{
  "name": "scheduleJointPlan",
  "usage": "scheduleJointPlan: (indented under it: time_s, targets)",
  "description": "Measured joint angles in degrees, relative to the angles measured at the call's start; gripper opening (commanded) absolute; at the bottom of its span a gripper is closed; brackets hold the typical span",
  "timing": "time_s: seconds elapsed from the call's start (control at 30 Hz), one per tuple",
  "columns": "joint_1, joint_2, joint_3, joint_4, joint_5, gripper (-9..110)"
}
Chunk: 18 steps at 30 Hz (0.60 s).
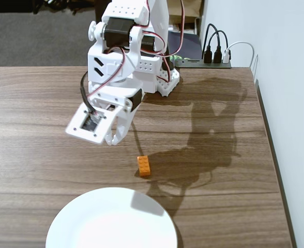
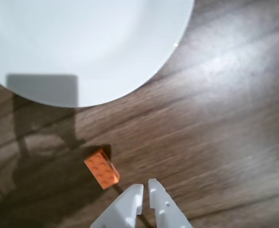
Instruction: Grasp a lego block and put it on the plate.
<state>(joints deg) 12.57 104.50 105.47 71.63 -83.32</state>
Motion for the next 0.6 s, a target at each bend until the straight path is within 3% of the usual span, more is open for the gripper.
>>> scheduleJointPlan:
  time_s: [0.3,0.6]
  targets:
    - [-2.64,-4.92,-1.23,7.47,-13.1,4]
    - [-2.64,-5.98,-1.23,10.99,-20.13,22]
